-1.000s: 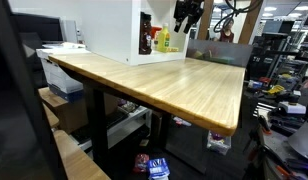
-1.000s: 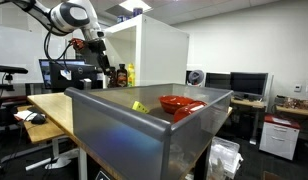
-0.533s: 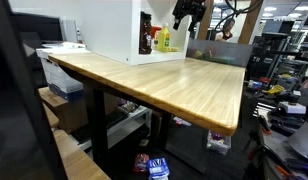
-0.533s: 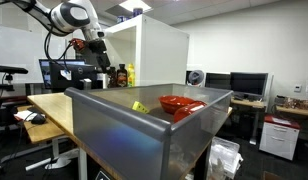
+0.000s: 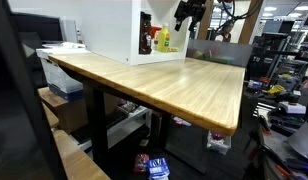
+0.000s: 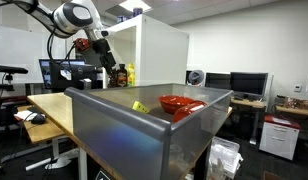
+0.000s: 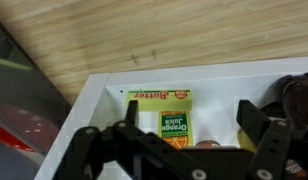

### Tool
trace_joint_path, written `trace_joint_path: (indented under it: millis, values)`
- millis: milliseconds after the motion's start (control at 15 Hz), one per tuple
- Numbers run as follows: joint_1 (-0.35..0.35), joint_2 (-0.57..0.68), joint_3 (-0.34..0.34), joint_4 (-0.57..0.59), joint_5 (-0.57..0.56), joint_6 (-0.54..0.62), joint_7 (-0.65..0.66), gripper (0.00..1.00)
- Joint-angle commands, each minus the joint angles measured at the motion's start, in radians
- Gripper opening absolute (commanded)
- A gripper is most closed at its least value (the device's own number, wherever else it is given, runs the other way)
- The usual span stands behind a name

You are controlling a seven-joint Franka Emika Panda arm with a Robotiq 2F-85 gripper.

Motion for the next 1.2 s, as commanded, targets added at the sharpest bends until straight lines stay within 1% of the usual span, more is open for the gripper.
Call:
trace_joint_path:
  millis: [0,533,933,1133]
  values:
    - [-0.012,0.013,-0.017,-0.018,-0.052,0.069,-0.045,1.00]
    - [-0.022,0.070,-0.054,-0.031,-0.100,0.196,-0.091,1.00]
    - [-0.017,0.115,-0.084,-0.032,-0.092,0.236,-0.174,1.00]
    - [-0.019,0.131,-0.087,-0.036,-0.115,0.276,-0.177,1.00]
